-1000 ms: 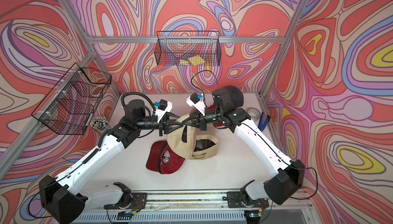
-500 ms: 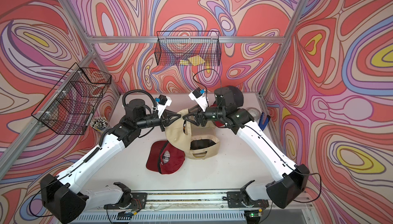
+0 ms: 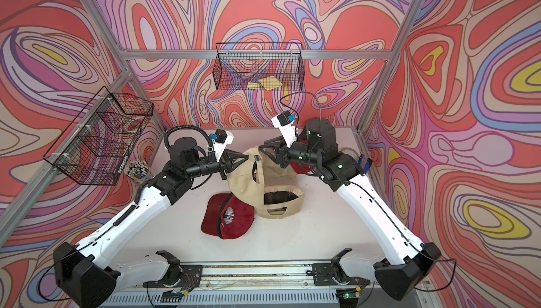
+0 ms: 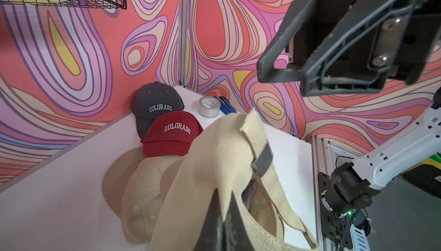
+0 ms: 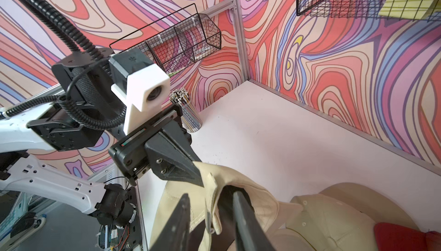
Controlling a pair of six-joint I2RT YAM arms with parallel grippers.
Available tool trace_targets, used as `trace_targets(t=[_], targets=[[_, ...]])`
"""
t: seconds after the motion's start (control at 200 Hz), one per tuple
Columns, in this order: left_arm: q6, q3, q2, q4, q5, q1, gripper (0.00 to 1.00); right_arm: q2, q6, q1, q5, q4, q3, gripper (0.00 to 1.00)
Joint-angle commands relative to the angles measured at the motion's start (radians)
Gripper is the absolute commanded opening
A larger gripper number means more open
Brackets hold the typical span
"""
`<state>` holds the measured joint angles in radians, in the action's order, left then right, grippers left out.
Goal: Open the adjustable buckle of the baseball cap
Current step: Pick up the baseball cap from the center of the board, then open the adjustable buckle on the baseball cap.
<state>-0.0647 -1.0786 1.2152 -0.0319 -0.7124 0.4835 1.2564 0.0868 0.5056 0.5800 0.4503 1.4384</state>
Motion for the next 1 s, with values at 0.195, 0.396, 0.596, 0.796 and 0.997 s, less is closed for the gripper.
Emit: trace_targets(t=[0.195,0.396,0.596,0.796,0.997], targets=[[0.024,-0.001,0.017,-0.051,-0.122,-0.002,0.00,-0.026,-0.087,0.013,0.036,-0.031,-0.025,0.42],[0.044,-0.022,0.033,-0.014,-0.170,-0.001,0.00,0.038,-0.137,0.020,0.127,0.047,0.018,0.37],[0.037,-0.020,0.035,-0.024,-0.178,-0.002,0.00,0.069,-0.139,0.028,0.096,0.066,0.033,0.35],[0.034,-0.018,0.034,-0.028,-0.168,-0.002,0.00,0.080,-0.146,0.033,0.081,0.083,0.043,0.28],[0.010,-0.025,0.041,-0.024,-0.120,-0.001,0.00,0.076,-0.157,0.034,0.090,0.094,0.046,0.14]])
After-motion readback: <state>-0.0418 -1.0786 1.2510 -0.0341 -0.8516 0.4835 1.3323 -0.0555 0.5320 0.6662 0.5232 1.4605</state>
